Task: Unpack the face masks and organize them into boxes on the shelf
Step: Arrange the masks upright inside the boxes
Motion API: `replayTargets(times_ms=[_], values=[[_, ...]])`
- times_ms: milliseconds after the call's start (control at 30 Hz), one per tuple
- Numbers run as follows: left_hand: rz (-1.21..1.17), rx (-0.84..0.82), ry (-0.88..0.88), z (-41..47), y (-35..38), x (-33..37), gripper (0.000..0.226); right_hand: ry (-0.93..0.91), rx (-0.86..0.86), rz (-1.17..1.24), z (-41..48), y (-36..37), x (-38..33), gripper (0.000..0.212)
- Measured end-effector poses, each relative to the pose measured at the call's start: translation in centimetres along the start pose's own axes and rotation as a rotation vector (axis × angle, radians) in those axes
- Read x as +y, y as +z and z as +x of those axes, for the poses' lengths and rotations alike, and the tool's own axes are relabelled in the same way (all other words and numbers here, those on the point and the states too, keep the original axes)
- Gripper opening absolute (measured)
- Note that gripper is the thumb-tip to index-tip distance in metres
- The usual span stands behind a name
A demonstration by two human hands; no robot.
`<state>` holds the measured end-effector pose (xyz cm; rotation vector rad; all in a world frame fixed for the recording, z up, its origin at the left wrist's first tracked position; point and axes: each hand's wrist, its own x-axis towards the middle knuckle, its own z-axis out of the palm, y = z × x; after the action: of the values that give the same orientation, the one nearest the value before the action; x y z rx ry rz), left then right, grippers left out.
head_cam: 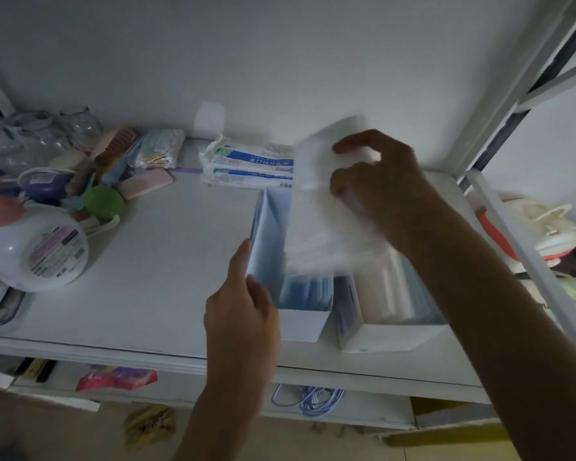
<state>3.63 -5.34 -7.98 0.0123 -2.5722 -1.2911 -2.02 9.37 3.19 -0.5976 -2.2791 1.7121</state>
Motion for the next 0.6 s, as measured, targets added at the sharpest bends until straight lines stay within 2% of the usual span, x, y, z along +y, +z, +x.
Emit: replayTargets(times_ms=[100,200,300,367,467,533,600], values=[[-0.023,0.027,0.076,-0.1,0.0,0.2,0.046,0.004,0.111,-0.05,-0.1,-4.5,-0.9,0.043],[-0.079,0.093,0.28,-1.9,0.3,1.6,0.045,0.068,0.146,-0.19,0.2,-7.7,0.3,0.042],[-0.181,-0.056,0.482,-5.3,1.9,2.4,0.057,0.136,0.052,-0.225,0.4,-8.3,2.0,0.039],[-0.229,-0.151,0.481,-7.2,3.5,2.5,0.069,0.157,-0.014,-0.281,0.4,-8.1,2.8,0.038],[-0.181,-0.18,0.393,-8.7,5.6,2.4,0.077,0.183,-0.099,-0.33,0.5,-8.0,3.4,0.04],[-0.122,-0.174,0.377,-8.9,6.2,2.5,0.075,0.162,-0.111,-0.409,0.6,-8.3,3.7,0.04],[-0.055,-0.165,0.399,-8.8,6.2,2.7,0.063,0.13,-0.092,-0.494,0.7,-8.4,3.9,0.039]])
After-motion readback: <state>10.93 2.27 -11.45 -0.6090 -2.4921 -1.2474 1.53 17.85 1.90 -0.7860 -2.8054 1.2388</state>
